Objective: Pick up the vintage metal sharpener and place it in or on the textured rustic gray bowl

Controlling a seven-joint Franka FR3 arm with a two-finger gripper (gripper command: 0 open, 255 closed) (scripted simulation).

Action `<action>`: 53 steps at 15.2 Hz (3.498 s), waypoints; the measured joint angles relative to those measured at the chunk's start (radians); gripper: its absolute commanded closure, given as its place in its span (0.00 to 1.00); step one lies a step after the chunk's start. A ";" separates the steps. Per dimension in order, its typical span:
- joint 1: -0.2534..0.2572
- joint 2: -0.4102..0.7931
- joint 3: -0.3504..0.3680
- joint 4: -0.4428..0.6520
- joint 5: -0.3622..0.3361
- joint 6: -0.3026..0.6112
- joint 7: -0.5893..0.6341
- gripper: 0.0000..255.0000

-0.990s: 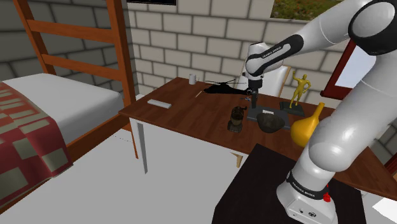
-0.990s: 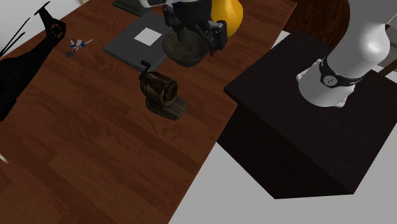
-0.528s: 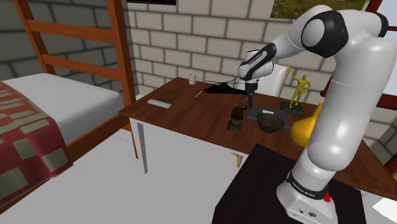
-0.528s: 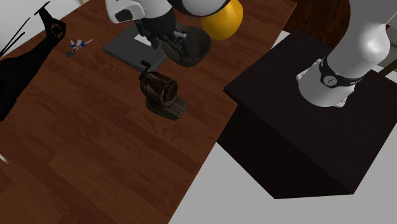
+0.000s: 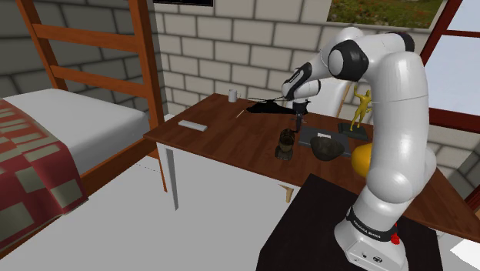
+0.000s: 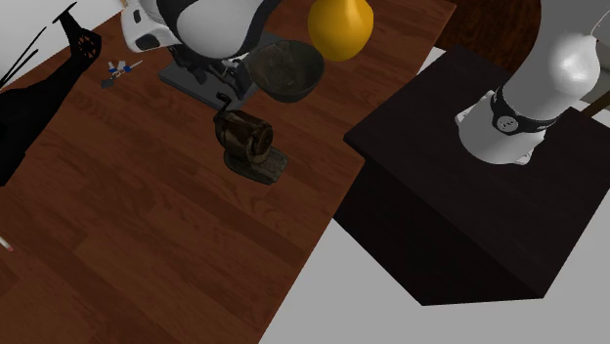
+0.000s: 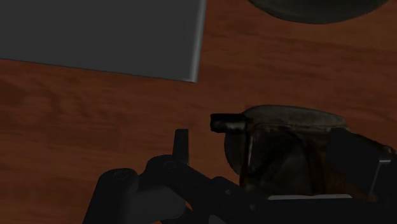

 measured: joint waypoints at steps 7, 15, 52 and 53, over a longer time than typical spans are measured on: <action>-0.041 0.088 0.029 0.023 0.044 0.064 -0.037 0.00; -0.046 0.104 0.035 0.025 0.051 0.079 -0.040 1.00; 0.007 -0.099 -0.029 0.107 -0.047 -0.193 -0.013 1.00; 0.008 -0.105 -0.031 0.115 -0.049 -0.205 -0.012 1.00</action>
